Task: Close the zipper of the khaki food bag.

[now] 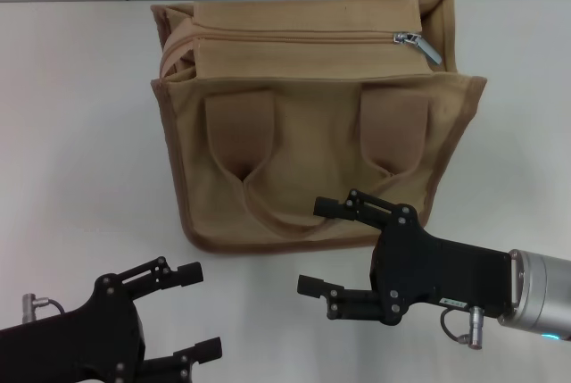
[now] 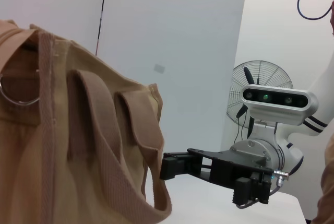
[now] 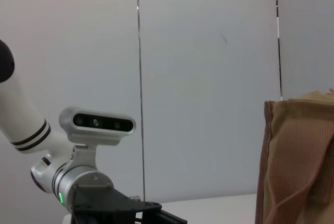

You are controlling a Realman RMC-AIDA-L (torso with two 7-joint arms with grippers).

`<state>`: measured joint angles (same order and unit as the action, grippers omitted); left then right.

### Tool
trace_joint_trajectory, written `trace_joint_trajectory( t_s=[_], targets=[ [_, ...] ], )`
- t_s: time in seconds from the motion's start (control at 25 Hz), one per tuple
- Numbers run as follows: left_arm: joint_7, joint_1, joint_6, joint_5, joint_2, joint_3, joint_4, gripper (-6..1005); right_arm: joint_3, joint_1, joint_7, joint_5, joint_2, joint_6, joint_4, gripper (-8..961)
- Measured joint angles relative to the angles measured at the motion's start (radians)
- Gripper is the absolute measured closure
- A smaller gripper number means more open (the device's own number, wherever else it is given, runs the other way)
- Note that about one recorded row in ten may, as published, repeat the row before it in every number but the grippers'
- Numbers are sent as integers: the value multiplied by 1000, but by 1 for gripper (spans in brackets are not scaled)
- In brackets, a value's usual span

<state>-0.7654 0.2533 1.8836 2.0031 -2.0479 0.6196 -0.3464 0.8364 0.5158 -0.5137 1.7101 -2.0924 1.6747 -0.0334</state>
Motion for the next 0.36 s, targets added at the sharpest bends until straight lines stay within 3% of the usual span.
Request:
trace_joint_trajectory(
  t_s=[0.36],
  targets=[
    [0,0,0,-7,-3,-1,0,189,4,0,0,1,0,-1,1,115]
  ],
)
